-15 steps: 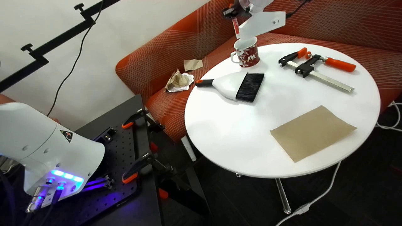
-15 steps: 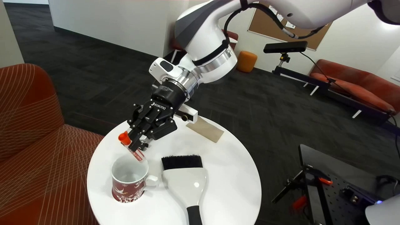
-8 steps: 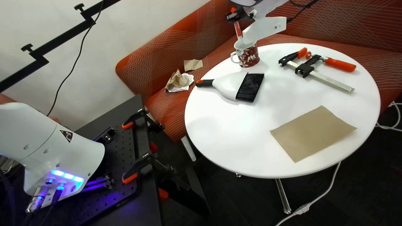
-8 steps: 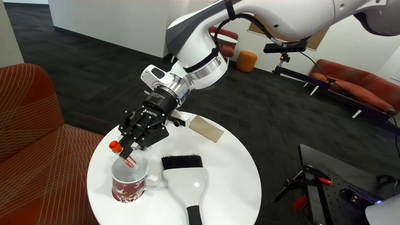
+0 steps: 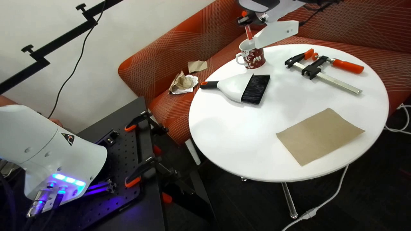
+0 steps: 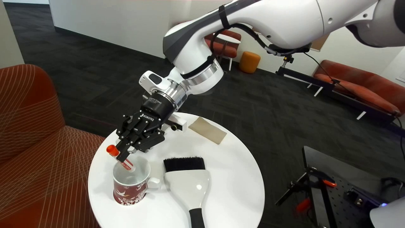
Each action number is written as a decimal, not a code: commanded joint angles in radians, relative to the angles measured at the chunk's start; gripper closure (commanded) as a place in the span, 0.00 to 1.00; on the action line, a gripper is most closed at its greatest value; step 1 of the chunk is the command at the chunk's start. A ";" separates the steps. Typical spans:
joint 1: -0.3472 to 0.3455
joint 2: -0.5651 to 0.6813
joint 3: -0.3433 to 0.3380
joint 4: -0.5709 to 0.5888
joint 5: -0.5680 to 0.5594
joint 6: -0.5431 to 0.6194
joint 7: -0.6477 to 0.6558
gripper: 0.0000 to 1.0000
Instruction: Put the marker in the mug
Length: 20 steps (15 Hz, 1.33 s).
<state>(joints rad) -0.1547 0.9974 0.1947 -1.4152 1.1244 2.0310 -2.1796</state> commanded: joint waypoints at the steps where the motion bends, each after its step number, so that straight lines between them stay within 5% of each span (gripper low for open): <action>1: 0.019 0.044 -0.027 0.051 0.000 -0.016 0.004 0.95; 5: 0.034 0.064 -0.044 0.045 -0.007 0.012 0.022 0.95; 6: 0.039 0.061 -0.048 0.037 -0.008 0.021 0.023 0.56; 9: 0.047 0.035 -0.051 0.009 0.000 0.045 0.008 0.42; 14: 0.044 -0.047 -0.038 -0.051 0.012 0.064 -0.037 0.02; 20: 0.044 -0.151 -0.042 -0.112 0.016 0.060 -0.075 0.00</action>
<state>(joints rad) -0.1179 0.9304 0.1600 -1.4399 1.1233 2.0632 -2.2141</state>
